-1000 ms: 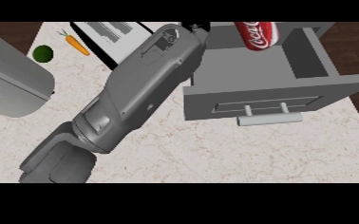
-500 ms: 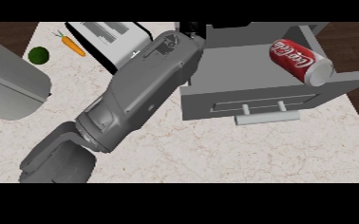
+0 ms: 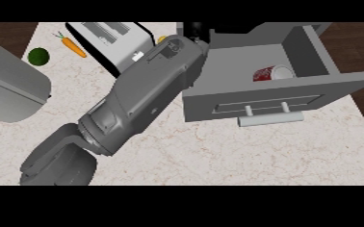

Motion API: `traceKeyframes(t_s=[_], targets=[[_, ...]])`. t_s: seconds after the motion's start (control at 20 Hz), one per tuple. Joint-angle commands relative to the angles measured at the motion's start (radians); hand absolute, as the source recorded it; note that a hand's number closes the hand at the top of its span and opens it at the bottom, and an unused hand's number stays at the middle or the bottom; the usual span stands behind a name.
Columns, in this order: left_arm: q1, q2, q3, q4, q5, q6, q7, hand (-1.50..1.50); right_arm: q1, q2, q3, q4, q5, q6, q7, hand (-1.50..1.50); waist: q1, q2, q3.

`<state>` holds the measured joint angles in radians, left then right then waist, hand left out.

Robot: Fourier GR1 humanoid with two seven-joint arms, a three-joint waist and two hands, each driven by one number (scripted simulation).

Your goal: Pick up the can, place it into the drawer and close the drawer

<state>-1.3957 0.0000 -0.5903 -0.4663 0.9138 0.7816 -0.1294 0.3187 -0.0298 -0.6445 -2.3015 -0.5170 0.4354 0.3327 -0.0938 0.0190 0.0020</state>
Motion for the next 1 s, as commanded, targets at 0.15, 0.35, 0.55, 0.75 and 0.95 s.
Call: traceKeyframes(t_s=[0.15, 0.35, 0.55, 0.75, 0.95], targets=[[0.012, 0.0, -0.026, 0.009, 0.058, 0.022, -0.068, -1.5, -0.021, -0.021, 0.004, -0.041, 0.008, 0.004, 0.002, -1.5, -0.009, 0.003, 0.0], [0.013, 0.0, -0.003, -0.006, 0.081, 0.004, -0.09, -1.5, -0.042, -0.084, -0.055, -0.1, 0.163, 0.073, -0.131, -1.5, -0.003, 0.002, 0.0], [0.014, 0.0, -0.005, -0.024, 0.099, -0.009, -0.141, -1.5, -0.061, -0.051, 0.01, -0.138, 0.235, 0.098, -0.182, -1.5, 0.019, -0.003, -0.001], [-0.001, 0.0, -0.029, -0.049, 0.112, 0.026, -0.146, -1.5, -0.112, -0.058, 0.078, -0.153, 0.391, 0.105, -0.224, -1.5, 0.037, -0.005, -0.001], [-0.053, 0.0, 0.005, -0.013, 0.116, 0.004, -0.152, -1.5, -0.192, -0.06, 0.171, -0.147, 0.605, 0.07, -0.239, -1.5, 0.064, -0.002, -0.001]])
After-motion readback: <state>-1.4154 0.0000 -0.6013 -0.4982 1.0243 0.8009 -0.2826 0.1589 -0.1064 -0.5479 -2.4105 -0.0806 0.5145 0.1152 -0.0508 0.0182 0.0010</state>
